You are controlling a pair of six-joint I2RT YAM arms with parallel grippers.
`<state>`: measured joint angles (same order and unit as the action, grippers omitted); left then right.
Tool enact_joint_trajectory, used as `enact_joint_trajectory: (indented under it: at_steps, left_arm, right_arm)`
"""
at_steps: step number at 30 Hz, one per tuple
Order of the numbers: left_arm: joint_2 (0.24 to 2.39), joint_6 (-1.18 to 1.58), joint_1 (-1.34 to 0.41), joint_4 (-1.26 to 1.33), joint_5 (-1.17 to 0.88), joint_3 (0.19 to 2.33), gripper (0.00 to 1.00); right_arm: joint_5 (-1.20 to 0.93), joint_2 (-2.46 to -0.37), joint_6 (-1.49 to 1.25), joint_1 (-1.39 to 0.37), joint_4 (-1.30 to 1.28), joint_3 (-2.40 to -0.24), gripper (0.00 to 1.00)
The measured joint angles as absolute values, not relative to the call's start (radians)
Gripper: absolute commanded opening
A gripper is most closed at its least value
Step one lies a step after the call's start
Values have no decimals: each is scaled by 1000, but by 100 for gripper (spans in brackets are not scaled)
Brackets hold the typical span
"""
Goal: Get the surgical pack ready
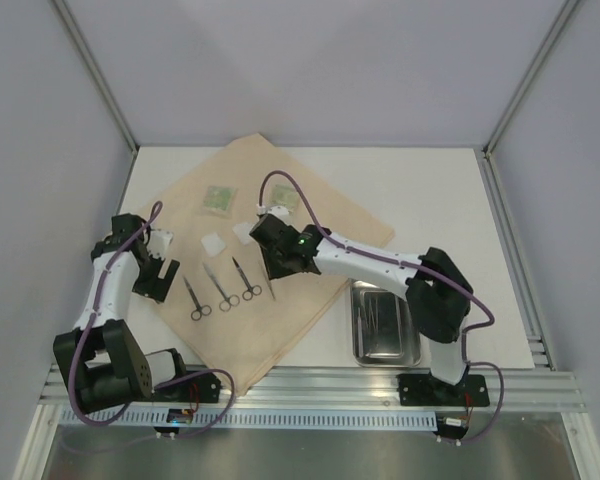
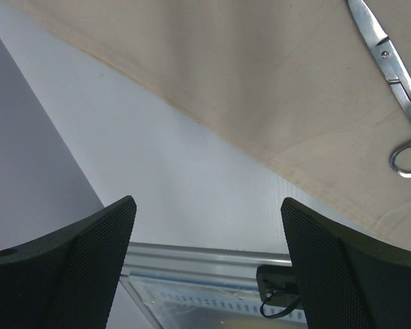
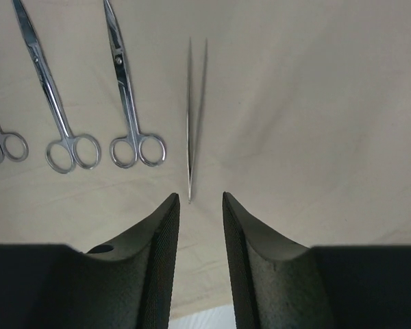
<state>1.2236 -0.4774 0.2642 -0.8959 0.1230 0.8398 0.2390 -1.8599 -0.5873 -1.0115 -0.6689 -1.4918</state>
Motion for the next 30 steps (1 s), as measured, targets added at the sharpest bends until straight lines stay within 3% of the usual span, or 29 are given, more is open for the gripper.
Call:
enact_joint_trajectory:
  at_steps: [6, 19, 22, 26, 27, 30]
  left_arm:
    - [1254, -477, 265, -873, 131, 846, 96]
    - [1292, -481, 265, -840, 141, 847, 96]
    - [1292, -482, 265, -839, 141, 847, 96]
    - [1291, -482, 265, -839, 141, 847, 96]
    - [1290, -482, 265, -840, 141, 847, 96]
    - [1285, -482, 265, -839, 141, 846, 96]
  right_arm:
    - [186, -2027, -528, -1013, -675, -1644, 33]
    - [137, -2167, -507, -1013, -704, -1696, 32]
    - [136, -2181, -508, -1013, -710, -1696, 26]
    - [136, -2183, -511, -1013, -709, -1693, 11]
    - [136, -2183, -514, -1013, -708, -1691, 3]
    - [138, -2183, -519, -1013, -709, -1689, 1]
